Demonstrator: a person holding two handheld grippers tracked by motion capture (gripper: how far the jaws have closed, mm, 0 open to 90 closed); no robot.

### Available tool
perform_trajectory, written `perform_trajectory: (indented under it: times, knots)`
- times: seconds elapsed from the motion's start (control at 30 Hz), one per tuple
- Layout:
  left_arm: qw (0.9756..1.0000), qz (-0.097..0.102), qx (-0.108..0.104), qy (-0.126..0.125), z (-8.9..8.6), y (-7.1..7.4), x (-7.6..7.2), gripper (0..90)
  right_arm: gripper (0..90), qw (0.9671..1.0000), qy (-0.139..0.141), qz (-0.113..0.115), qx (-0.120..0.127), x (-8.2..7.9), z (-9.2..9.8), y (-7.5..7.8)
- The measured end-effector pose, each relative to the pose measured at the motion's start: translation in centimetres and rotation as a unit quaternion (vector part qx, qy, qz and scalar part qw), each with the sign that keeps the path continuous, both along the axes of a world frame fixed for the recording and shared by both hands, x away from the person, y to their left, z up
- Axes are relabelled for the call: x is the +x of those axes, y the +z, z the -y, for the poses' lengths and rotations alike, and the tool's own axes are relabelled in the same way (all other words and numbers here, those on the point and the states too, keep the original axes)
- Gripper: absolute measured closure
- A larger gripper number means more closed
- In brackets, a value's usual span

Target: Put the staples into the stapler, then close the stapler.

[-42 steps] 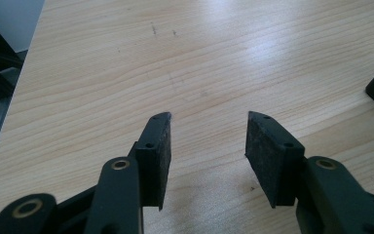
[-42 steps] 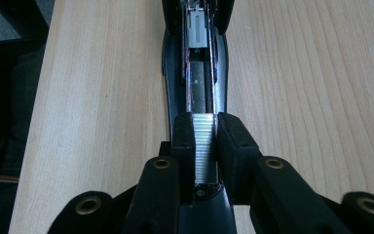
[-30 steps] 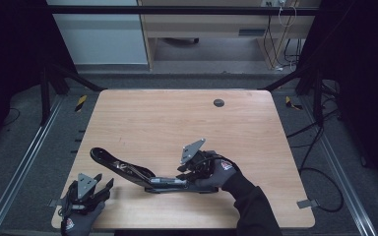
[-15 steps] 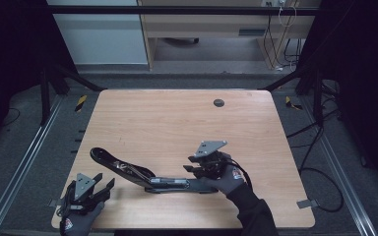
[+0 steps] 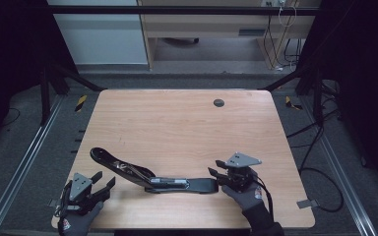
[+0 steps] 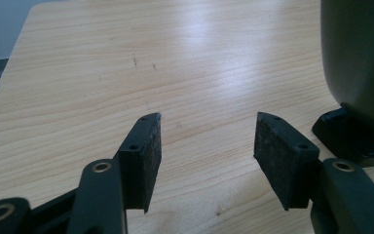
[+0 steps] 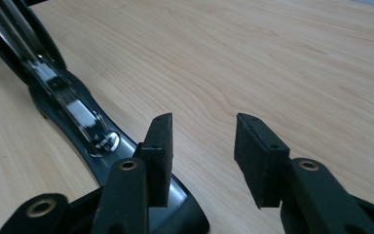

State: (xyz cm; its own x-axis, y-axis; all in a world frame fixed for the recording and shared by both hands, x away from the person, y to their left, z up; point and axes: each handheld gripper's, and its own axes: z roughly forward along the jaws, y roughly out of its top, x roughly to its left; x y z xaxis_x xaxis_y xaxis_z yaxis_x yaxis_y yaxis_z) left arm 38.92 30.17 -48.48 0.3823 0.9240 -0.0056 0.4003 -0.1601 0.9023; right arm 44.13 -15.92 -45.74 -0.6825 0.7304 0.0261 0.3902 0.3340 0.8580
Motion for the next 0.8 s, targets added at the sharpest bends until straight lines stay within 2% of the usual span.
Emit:
perform_trajectory:
  times: [0.2, 0.23, 0.3, 0.47, 0.6, 0.8]
  knots:
    - [0.9999, 0.008, -0.008, -0.005, -0.1, 0.6, -0.2, 43.4, 56.8, 0.9998, -0.018, 0.001, 0.003, -1.1, 0.9, -1.3]
    - [0.9999, 0.012, -0.009, -0.005, -0.1, 0.8, -0.3, 43.0, 56.9, 0.9998, -0.017, -0.001, -0.008, -1.3, 1.0, -1.6]
    - [0.9997, 0.017, -0.013, -0.008, -0.2, 1.1, -0.4, 43.0, 57.5, 0.9998, -0.02, 0.0, 0.001, -1.5, 1.2, -1.8]
    - [0.9995, 0.021, -0.019, -0.011, -0.3, 1.6, -0.6, 43.1, 59.3, 0.9996, -0.029, 0.002, 0.007, -2.1, 1.7, -2.3]
    - [0.9992, 0.024, -0.028, -0.014, -0.3, 2.0, -0.9, 43.0, 65.2, 0.9991, -0.04, -0.013, 0.007, -2.5, 2.1, -2.8]
    - [0.9987, 0.032, -0.037, -0.018, -0.3, 2.7, -1.2, 41.1, 74.3, 0.9989, -0.043, -0.02, 0.001, -2.6, 2.3, -3.0]
